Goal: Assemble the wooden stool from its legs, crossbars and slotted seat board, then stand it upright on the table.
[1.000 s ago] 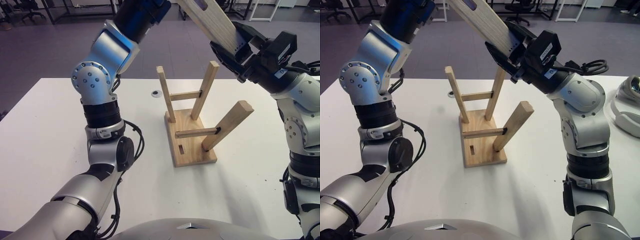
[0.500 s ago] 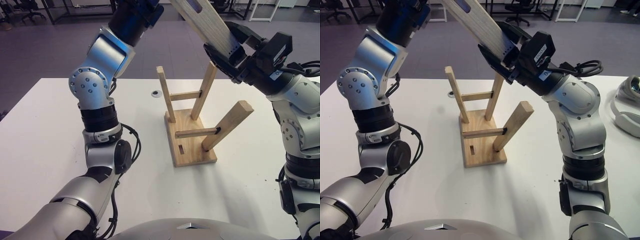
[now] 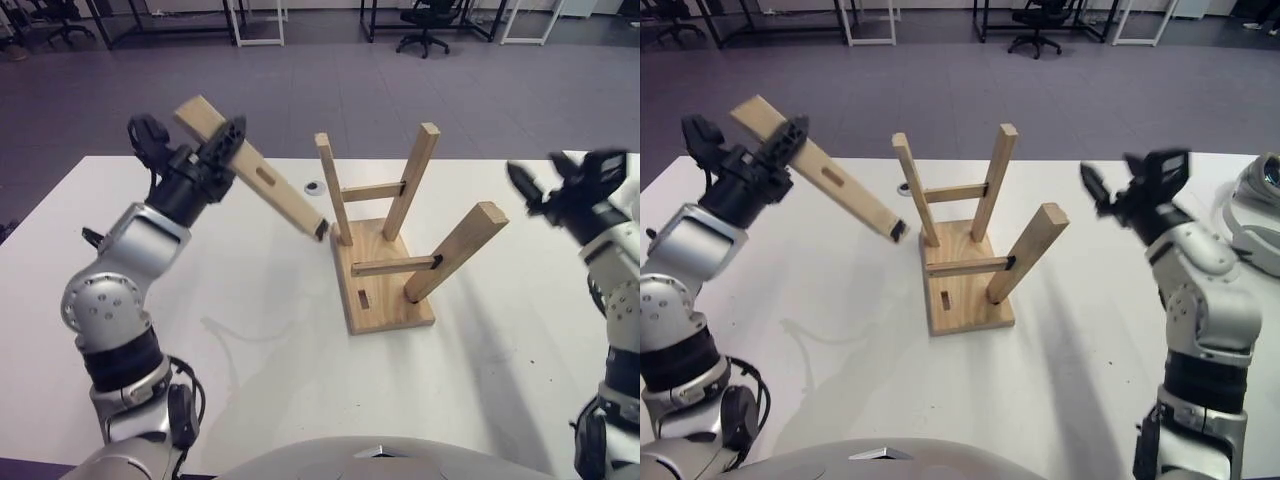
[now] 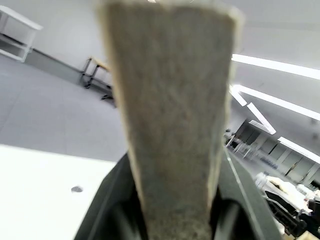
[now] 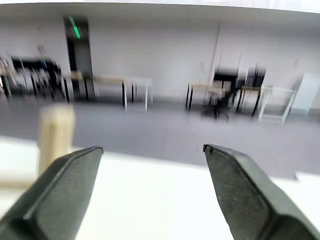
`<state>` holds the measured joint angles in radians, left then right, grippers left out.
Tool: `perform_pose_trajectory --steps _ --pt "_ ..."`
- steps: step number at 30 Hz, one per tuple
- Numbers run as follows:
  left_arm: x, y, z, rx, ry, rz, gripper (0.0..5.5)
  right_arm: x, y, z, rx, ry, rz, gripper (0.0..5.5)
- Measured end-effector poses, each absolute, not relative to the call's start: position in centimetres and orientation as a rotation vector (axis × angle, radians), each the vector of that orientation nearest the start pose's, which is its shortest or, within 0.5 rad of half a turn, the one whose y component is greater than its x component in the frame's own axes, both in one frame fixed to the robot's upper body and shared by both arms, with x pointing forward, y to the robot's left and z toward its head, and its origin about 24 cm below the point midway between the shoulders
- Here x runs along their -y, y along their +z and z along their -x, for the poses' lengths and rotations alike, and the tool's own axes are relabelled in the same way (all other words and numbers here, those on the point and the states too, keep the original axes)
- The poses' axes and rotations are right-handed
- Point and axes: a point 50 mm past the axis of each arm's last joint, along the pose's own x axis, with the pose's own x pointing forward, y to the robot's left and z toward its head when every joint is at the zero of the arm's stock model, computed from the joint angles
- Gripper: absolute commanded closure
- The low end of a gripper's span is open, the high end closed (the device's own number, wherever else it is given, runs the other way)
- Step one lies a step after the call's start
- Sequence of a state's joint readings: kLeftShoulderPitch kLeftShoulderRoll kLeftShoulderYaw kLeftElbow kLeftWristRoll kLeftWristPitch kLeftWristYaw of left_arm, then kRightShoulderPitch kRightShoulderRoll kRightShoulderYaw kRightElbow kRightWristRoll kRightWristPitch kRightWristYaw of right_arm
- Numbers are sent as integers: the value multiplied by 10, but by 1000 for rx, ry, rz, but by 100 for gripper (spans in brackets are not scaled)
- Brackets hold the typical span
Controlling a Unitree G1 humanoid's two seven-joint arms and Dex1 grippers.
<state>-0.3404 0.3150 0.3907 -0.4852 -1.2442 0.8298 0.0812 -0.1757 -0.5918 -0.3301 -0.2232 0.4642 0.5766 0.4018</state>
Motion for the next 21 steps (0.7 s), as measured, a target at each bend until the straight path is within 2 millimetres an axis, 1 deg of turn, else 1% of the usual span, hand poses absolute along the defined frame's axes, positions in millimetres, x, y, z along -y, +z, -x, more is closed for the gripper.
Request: perform_pose_trajectory --steps 1,2,3,4,5,7,8,10,14,17,21 --pt "-177 192 -250 40 -464 633 447 261 121 -258 -181 265 81 174" --pt "-173 179 -246 -6 -420 652 447 256 98 -252 -263 286 71 174" --pt "-166 158 -238 -86 -361 702 447 248 66 -243 -380 314 71 174" --pt "-164 152 -234 -110 -336 721 447 243 57 -241 -409 337 77 174" --pt "-162 147 -231 -118 -303 740 447 236 51 -242 -423 366 120 174" --pt "-157 134 -226 -160 -231 788 447 218 30 -238 -489 454 191 174" --pt "-158 129 -224 -171 -182 802 447 212 30 -238 -473 486 212 174" --pt "-160 126 -224 -163 -116 804 447 197 30 -235 -457 567 218 174" --pt "-166 122 -227 -113 -22 766 447 181 30 -232 -434 649 260 174" --pt "-163 124 -228 -72 -29 705 447 176 31 -232 -414 674 278 174" --pt "-149 132 -229 5 -123 504 447 169 37 -236 -353 691 285 174"
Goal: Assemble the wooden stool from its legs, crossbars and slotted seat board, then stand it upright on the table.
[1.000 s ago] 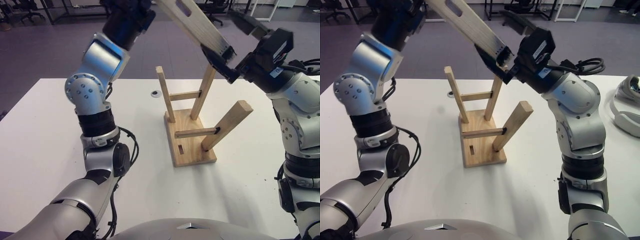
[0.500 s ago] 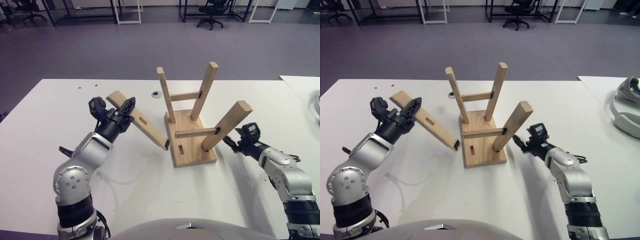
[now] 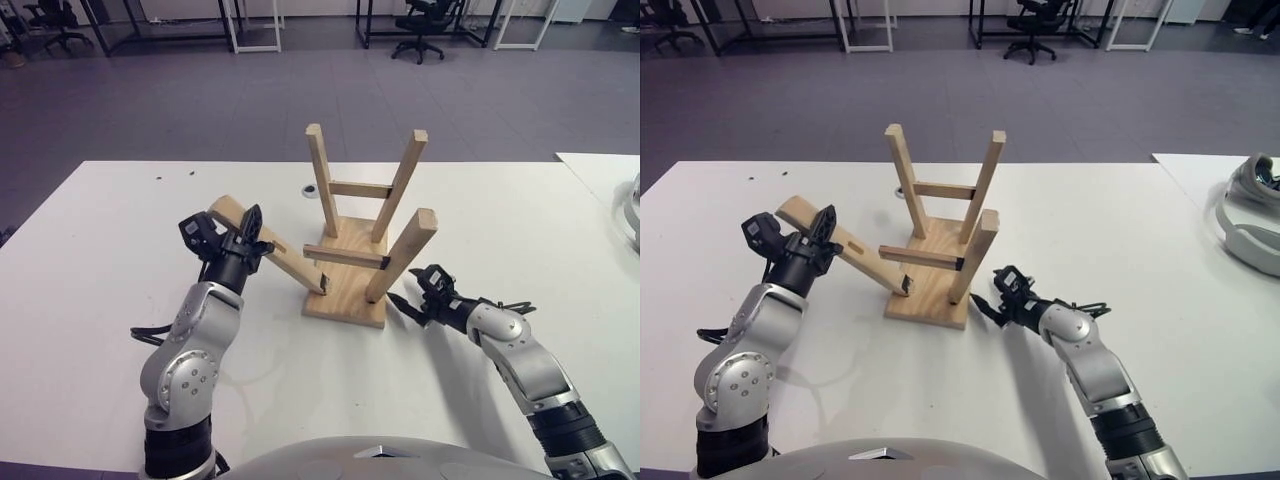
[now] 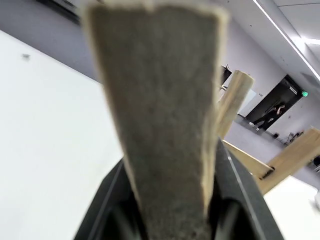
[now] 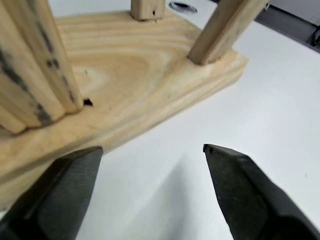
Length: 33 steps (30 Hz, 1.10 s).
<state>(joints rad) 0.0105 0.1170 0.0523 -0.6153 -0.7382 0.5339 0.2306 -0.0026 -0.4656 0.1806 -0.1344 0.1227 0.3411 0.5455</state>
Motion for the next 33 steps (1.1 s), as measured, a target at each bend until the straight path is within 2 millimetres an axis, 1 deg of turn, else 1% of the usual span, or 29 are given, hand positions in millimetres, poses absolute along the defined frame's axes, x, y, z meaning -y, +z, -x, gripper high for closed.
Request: perform_pose_trajectory --steps 1,3,6,9,13,17,19,20,21,22,23,26,28,30,33 --pt "-145 136 -231 30 -149 456 447 167 40 -236 -335 692 286 174" --pt "-139 138 -233 43 -173 425 448 169 45 -237 -314 677 298 174" --pt "-130 137 -230 43 -204 387 448 176 64 -239 -241 624 318 174" --pt "-124 137 -228 36 -235 327 448 181 77 -237 -210 582 316 174" --pt "-115 135 -228 18 -254 255 448 180 78 -236 -218 584 309 174" --pt "-106 136 -235 13 -272 194 448 176 85 -236 -194 599 317 174" --pt "-103 137 -239 2 -269 191 448 176 86 -236 -192 603 322 174" --pt "-102 137 -240 -1 -271 186 411 176 86 -236 -193 603 326 174" --pt "-101 137 -240 -7 -272 143 391 177 86 -236 -194 601 328 174" --pt "-101 130 -240 -49 -283 62 372 177 87 -236 -193 600 328 174" --pt "-99 121 -236 -99 -305 21 356 177 87 -236 -194 598 329 174" --pt "-103 119 -235 -107 -330 -45 312 177 87 -237 -194 593 327 174" --pt "-108 119 -235 -106 -349 -54 274 177 87 -237 -197 591 326 174" --pt "-111 123 -237 -81 -372 -22 235 178 88 -238 -194 584 322 174" --pt "-109 129 -239 -48 -421 129 186 179 91 -239 -178 565 287 174"
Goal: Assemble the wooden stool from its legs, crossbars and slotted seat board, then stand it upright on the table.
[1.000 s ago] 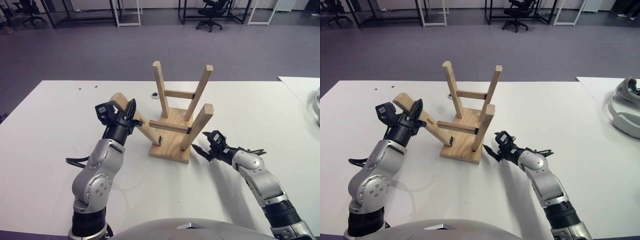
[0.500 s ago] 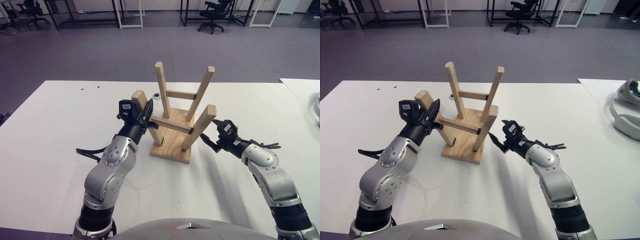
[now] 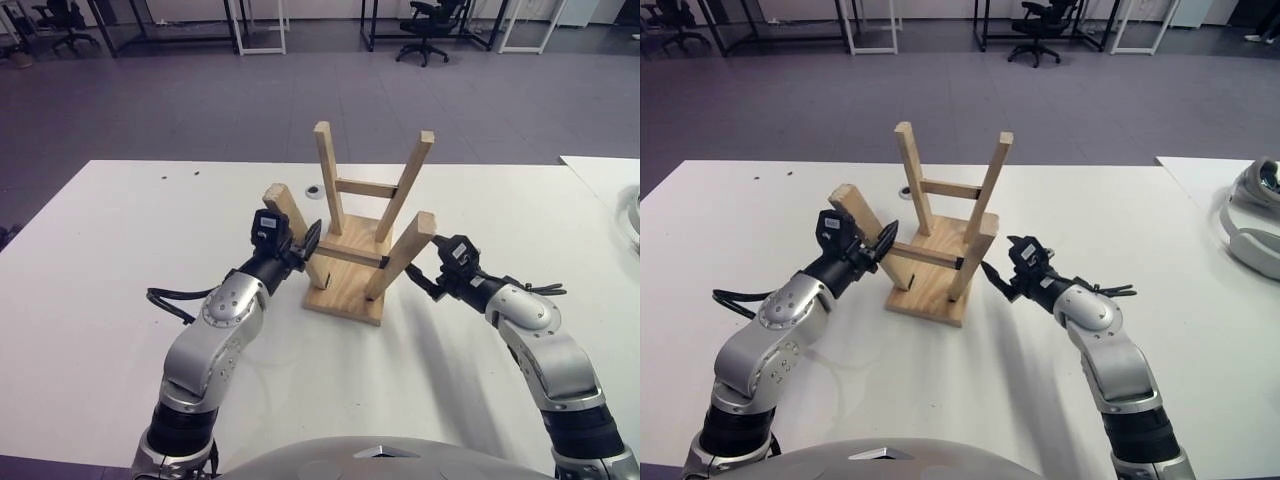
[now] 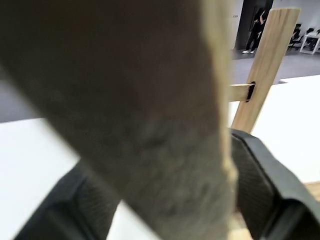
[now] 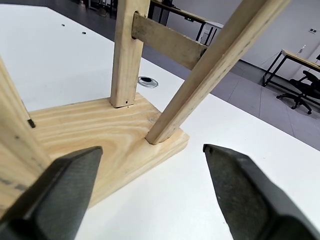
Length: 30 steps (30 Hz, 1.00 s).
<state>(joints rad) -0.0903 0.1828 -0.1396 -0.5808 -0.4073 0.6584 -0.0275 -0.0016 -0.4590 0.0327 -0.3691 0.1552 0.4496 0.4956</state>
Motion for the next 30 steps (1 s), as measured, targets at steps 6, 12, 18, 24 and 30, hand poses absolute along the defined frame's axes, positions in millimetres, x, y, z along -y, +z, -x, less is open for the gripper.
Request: perform_pose_trajectory --steps 6,12,18,24,30 --pt "-101 150 -232 19 -499 382 131 194 111 -248 -107 491 255 174" --pt "-103 170 -210 64 -645 370 131 216 134 -254 -36 408 240 174" --pt "-118 241 -208 414 -792 227 131 226 204 -249 249 399 16 174" --pt "-131 281 -246 480 -844 261 131 191 277 -233 498 636 -259 174" --pt "-122 173 -251 324 -823 237 131 184 191 -239 89 524 -181 174"
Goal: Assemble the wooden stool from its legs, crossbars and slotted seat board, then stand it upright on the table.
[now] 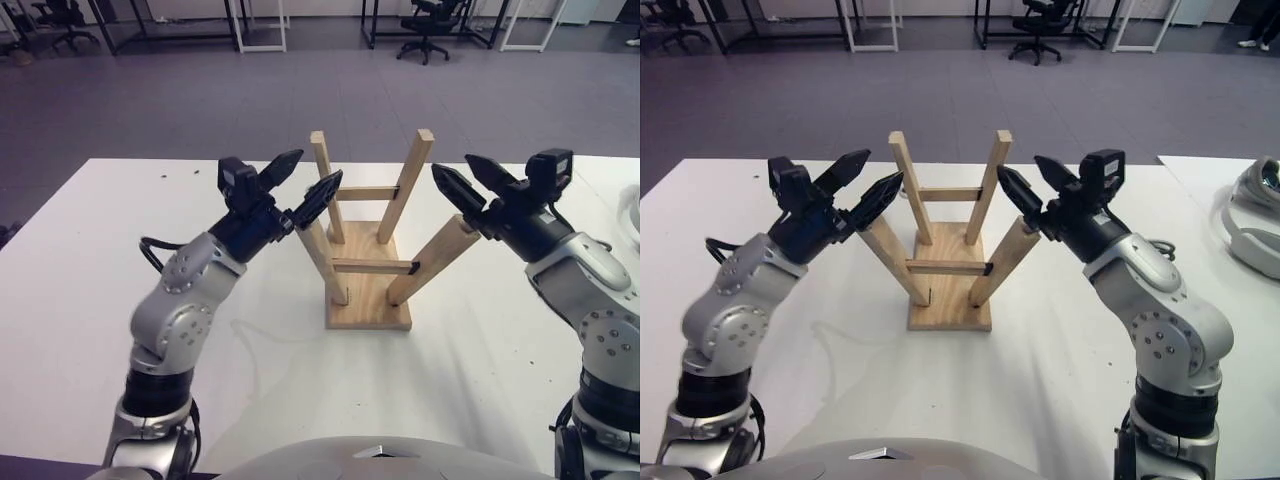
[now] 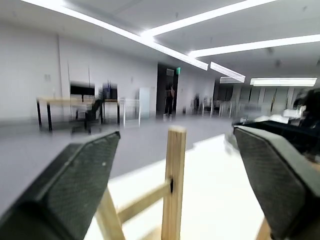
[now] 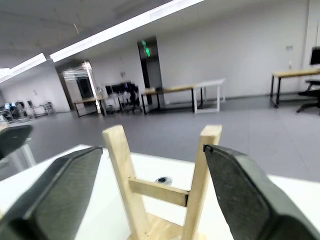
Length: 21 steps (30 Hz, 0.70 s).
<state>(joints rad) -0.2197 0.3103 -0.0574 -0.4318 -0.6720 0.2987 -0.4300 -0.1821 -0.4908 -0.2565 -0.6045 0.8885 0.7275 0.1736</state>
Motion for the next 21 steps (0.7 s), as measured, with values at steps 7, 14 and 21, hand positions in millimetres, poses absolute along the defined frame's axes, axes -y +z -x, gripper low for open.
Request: perform_pose_trajectory --steps 7,14,21 --pt "-112 177 -263 326 -883 338 131 182 196 -246 150 544 -160 174" --pt "-190 254 -273 526 -752 607 131 243 178 -264 160 382 -272 174" --pt "-225 142 -276 79 -608 212 131 149 87 -238 -188 1026 -315 174"
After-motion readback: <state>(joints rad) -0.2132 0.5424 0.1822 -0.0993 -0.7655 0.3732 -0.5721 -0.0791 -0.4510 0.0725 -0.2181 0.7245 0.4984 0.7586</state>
